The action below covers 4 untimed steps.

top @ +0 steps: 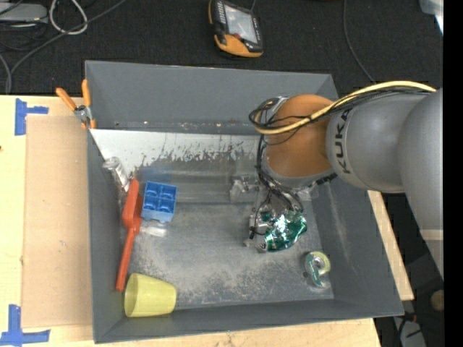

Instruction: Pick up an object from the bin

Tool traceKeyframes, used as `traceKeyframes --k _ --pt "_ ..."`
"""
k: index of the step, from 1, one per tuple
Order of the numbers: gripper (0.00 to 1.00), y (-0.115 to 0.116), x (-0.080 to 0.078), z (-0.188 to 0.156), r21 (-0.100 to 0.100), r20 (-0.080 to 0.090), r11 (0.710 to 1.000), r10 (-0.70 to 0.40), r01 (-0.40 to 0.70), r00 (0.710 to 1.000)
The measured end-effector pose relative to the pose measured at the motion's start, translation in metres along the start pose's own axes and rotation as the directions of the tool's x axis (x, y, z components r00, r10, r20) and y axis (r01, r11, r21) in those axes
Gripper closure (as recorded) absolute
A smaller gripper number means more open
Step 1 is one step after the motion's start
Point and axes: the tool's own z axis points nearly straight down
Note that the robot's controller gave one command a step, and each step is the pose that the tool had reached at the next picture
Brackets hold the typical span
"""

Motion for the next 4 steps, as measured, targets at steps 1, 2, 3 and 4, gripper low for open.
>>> traceKeyframes --k 1,2,3,4 --pt "1.00 0.007 -0.001 0.000 0.005 -0.013 0.979 0.204 -0.204 0.979" --pt "1.00 0.007 -0.001 0.000 0.005 -0.013 0.979 0.205 -0.205 0.979" --pt "1.00 0.007 0.002 -0.023 0.005 -0.022 0.978 0.206 -0.206 0.978" --pt "1.00 0.007 0.000 -0.053 0.004 -0.019 0.978 0.208 -0.208 0.978"
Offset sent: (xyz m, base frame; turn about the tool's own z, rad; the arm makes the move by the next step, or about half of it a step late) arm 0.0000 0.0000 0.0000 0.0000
